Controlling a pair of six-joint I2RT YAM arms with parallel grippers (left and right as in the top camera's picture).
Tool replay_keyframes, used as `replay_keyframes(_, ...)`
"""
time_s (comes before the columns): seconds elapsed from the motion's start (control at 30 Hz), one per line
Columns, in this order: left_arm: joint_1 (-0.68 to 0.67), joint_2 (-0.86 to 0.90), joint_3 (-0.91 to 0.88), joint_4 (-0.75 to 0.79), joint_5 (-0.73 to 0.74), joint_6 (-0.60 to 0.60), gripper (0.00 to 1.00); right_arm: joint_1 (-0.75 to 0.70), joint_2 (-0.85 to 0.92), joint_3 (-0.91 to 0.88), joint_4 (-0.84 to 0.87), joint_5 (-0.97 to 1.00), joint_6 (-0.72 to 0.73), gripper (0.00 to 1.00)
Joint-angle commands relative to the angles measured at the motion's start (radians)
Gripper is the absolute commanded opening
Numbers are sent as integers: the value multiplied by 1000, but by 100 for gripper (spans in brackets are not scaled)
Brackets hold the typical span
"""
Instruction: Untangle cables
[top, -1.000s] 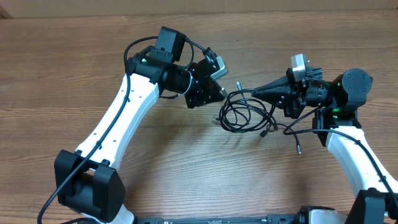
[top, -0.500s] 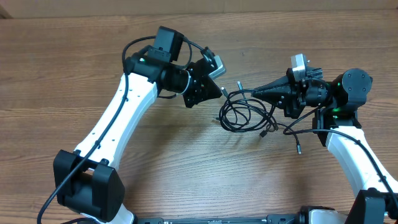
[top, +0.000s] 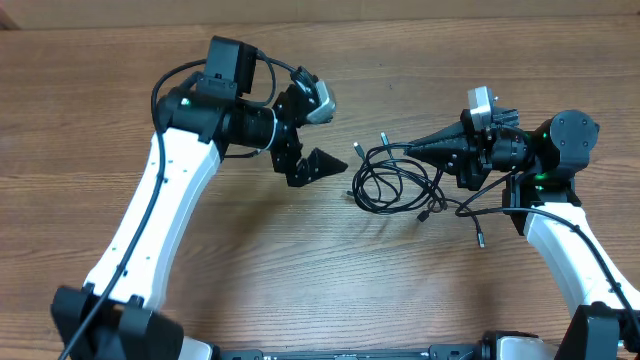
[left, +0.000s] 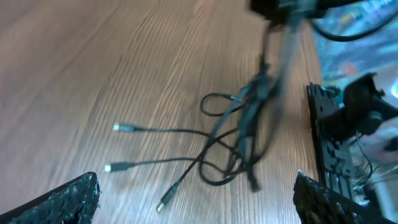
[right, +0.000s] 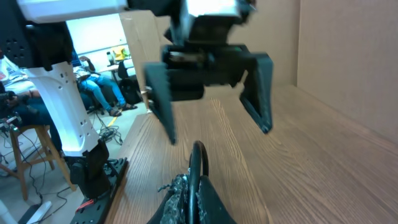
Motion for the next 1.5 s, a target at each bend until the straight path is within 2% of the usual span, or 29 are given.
replay_keyframes(0.0,-36,-21,23,-8,14,133,99,6,1,9,9,-5,-2,4)
replay_keyframes(0.13,-81,-14,23,-6,-76,193,100,11,1,9,9,-6,-1,4)
replay_keyframes(0.3,-110,-14,23,17,-238,196,99,11,1,9,8,-17,-1,4)
replay_keyframes(0.53,-116,-14,23,68,-205,196,98,13,1,9,7,-17,-1,4)
replay_keyframes(0.67,-127,-11,23,69,-129,196,98,16,1,9,5,-16,-2,4)
replay_keyframes(0.87,-173,30,23,53,-122,196,97,17,1,9,5,-16,-2,4)
replay_keyframes(1.03,-208,61,23,41,-122,196,89,17,1,9,5,-16,-2,4)
replay_keyframes(1.1,-215,72,23,41,-125,196,82,17,1,9,5,-16,-2,4)
replay_keyframes(1.17,-220,79,23,42,-125,196,66,17,1,9,5,-16,-2,4)
replay_keyframes(1.3,-220,84,23,42,-126,196,13,17,1,9,5,-16,-2,4)
replay_keyframes(1.33,-220,84,23,43,-126,196,4,17,1,9,5,-16,-2,4)
replay_keyframes(1.47,-220,84,23,45,-126,196,4,17,1,9,5,-16,-2,4)
